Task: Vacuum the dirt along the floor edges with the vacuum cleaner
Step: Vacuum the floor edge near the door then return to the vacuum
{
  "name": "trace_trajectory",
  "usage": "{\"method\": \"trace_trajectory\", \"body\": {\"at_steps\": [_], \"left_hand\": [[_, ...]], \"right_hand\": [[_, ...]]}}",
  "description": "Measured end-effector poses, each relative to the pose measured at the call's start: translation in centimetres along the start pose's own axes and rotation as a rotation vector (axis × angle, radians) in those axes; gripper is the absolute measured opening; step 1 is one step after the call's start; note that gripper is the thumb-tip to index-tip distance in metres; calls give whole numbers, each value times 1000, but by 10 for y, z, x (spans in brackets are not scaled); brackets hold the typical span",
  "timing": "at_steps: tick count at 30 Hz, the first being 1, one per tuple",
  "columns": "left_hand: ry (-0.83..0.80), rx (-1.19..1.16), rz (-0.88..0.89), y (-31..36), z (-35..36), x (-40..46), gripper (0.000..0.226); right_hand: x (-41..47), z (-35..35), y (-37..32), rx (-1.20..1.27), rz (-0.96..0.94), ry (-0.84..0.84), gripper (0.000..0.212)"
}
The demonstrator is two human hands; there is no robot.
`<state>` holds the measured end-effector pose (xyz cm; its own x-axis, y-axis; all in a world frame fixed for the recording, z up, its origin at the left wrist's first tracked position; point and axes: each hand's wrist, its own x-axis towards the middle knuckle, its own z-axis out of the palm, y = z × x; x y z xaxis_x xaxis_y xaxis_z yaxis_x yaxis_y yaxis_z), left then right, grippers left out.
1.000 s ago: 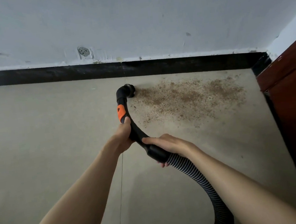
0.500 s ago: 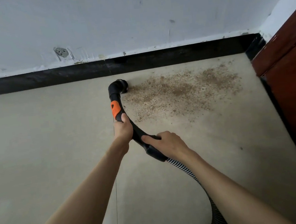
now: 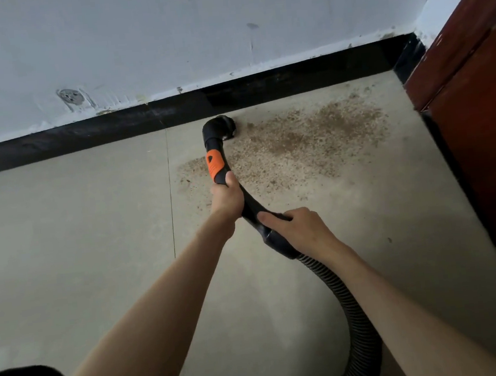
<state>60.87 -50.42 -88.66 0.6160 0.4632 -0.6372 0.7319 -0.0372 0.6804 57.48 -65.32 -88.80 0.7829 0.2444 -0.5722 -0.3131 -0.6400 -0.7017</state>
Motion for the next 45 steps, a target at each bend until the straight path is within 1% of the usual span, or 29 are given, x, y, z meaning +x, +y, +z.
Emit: {"method": "trace_trajectory", "body": {"at_steps": [4,9,18,23,26,28,31,34,38,40,42,44,45], "left_hand": [[1,-53,-1,23,14,17,52],[16,14,-22,24,28,19,56],[-113,93,29,35,74,4,58],[-178,82,23,38,77,7,56],[-225,24,10,40,75,4,50],[-230,28,21,41,69,3,50],[-177,6,43,34,46,-1,50],[-62,-65,59,13,8,-6,40],[85,-146,16,-21,-48,-14,30],[147,-172,-14,-34,-69,-18,31],[186,-180,-48,-42,-83,-19,41],[192,-164,-94,-46,-90,-17,51],[186,-162,-116,-47,-92,-16,53]], "right_hand": [[20,-18,-6,45,-34,35,56],[23,-24,4,55,-22,50,57],[5,-47,30,61,47,221,58],[0,-41,27,47,94,295,57],[-2,-38,23,32,103,313,56],[-5,-35,19,51,90,317,54],[-11,-24,8,25,33,273,55],[-20,-2,-7,-54,-14,177,57],[-32,36,-31,-173,-93,50,57],[-36,50,-40,-197,-120,-4,60],[-38,60,-47,-200,-126,-56,63],[-37,65,-52,-200,-115,-92,61],[-36,66,-53,-198,-103,-104,60]]}}
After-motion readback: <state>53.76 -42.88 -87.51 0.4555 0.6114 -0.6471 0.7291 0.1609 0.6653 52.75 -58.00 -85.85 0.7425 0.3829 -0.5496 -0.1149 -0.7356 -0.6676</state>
